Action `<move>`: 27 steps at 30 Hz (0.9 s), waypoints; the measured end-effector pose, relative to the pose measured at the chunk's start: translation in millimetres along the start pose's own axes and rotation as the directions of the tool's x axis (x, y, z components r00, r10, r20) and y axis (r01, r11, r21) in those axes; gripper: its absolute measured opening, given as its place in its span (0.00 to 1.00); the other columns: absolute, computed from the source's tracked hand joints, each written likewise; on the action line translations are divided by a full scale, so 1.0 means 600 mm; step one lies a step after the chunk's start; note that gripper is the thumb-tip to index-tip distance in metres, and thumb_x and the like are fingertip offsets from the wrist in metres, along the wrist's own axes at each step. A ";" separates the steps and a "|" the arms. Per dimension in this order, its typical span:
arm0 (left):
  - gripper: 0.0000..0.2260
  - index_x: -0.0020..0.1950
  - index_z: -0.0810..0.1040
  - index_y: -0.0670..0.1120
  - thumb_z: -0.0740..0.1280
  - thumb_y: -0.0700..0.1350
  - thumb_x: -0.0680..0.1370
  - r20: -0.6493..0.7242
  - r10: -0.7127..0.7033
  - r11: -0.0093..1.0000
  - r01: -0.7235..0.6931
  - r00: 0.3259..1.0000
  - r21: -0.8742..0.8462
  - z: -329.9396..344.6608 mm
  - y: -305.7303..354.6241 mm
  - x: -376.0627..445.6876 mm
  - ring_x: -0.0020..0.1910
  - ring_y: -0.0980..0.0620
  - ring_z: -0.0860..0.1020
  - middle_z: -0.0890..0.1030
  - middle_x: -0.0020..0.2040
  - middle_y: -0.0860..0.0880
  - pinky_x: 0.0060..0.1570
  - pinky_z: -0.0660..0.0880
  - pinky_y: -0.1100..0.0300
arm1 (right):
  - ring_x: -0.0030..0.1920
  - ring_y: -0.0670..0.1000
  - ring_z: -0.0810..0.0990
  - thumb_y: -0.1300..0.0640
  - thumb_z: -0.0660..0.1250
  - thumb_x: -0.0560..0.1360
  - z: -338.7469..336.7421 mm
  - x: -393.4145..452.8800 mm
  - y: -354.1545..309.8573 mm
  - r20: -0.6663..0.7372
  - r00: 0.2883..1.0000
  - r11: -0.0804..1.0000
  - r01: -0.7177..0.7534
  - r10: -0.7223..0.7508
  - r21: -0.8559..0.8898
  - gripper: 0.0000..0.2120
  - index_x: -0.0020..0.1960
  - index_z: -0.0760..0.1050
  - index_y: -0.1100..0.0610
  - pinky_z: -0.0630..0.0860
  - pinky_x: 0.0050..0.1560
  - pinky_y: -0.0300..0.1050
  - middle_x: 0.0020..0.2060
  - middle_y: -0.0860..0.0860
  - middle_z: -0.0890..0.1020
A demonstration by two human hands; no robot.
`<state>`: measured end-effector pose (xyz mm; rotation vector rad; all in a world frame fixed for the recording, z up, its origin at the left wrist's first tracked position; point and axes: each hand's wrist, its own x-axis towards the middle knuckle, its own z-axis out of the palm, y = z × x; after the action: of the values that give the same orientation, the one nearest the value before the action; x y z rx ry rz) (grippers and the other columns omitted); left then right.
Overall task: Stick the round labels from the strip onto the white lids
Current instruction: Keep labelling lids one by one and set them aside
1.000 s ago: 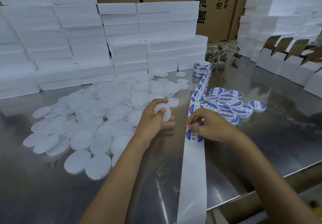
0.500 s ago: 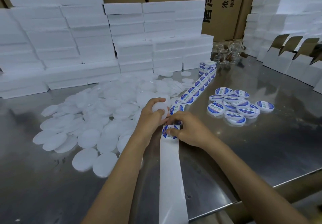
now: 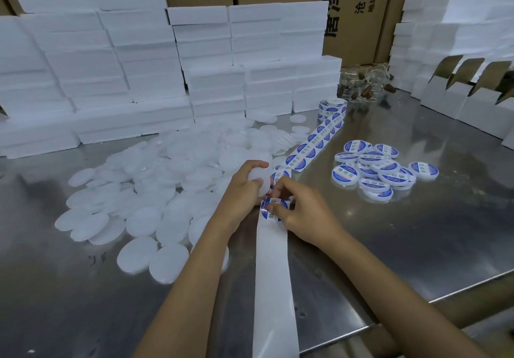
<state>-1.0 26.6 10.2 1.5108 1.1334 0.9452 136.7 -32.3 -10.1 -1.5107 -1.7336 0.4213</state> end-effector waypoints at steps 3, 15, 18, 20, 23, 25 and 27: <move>0.18 0.63 0.76 0.54 0.56 0.36 0.82 0.012 0.026 0.996 -0.027 1.000 0.080 0.001 -0.002 0.003 0.58 0.50 0.79 0.75 0.61 0.51 0.55 0.82 0.53 | 0.45 0.44 0.75 0.58 0.74 0.74 -0.005 0.001 -0.006 -0.067 0.998 1.000 0.014 -0.013 0.013 0.10 0.41 0.73 0.50 0.69 0.43 0.34 0.42 0.44 0.79; 0.19 0.59 0.79 0.47 0.52 0.32 0.81 0.081 -0.074 0.974 0.089 0.994 -0.210 -0.002 0.006 -0.005 0.49 0.42 0.85 0.77 0.62 0.34 0.51 0.83 0.48 | 0.38 0.51 0.80 0.68 0.68 0.76 -0.048 0.008 -0.010 -0.072 0.953 0.650 -0.144 0.294 0.746 0.11 0.49 0.68 0.57 0.78 0.42 0.43 0.39 0.51 0.85; 0.17 0.64 0.77 0.38 0.54 0.32 0.80 0.119 -0.098 0.870 0.143 0.988 -0.472 -0.004 0.009 -0.004 0.59 0.36 0.81 0.76 0.65 0.33 0.60 0.79 0.40 | 0.37 0.49 0.82 0.70 0.70 0.74 -0.045 0.028 -0.022 -0.046 0.966 0.665 -0.140 0.254 0.734 0.13 0.49 0.69 0.57 0.78 0.38 0.39 0.42 0.51 0.85; 0.14 0.63 0.76 0.35 0.58 0.37 0.81 0.161 -0.095 0.772 0.175 0.982 -0.611 -0.006 0.012 -0.004 0.57 0.38 0.82 0.79 0.63 0.33 0.60 0.79 0.42 | 0.41 0.48 0.83 0.70 0.71 0.73 -0.035 0.038 -0.033 -0.059 0.972 0.692 -0.119 0.228 0.712 0.13 0.48 0.70 0.57 0.79 0.41 0.39 0.44 0.55 0.84; 0.16 0.60 0.78 0.37 0.57 0.46 0.84 0.182 -0.146 0.665 0.233 0.972 -0.710 -0.007 0.013 -0.002 0.50 0.41 0.83 0.83 0.56 0.36 0.51 0.83 0.49 | 0.44 0.49 0.82 0.71 0.71 0.72 -0.008 0.045 -0.044 -0.120 0.967 0.741 -0.090 0.226 0.666 0.14 0.46 0.71 0.56 0.78 0.42 0.38 0.45 0.57 0.82; 0.21 0.65 0.77 0.38 0.53 0.51 0.86 0.170 -0.181 0.645 0.247 0.969 -0.723 -0.009 0.012 0.001 0.51 0.41 0.82 0.83 0.57 0.35 0.53 0.80 0.48 | 0.44 0.49 0.81 0.71 0.71 0.72 0.007 0.047 -0.046 -0.158 0.964 0.777 -0.069 0.213 0.626 0.14 0.46 0.71 0.55 0.78 0.43 0.38 0.46 0.59 0.82; 0.23 0.68 0.76 0.38 0.52 0.53 0.86 0.172 -0.191 0.644 0.255 0.966 -0.721 -0.008 0.012 0.001 0.54 0.40 0.81 0.81 0.62 0.34 0.58 0.78 0.47 | 0.44 0.50 0.81 0.70 0.71 0.72 0.013 0.047 -0.044 -0.172 0.964 0.800 -0.059 0.200 0.598 0.13 0.47 0.71 0.56 0.79 0.44 0.40 0.47 0.61 0.82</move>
<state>-3.7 27.9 17.9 0.7029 0.7019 0.9908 113.7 -9.9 12.7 -1.1624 -1.1636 0.7502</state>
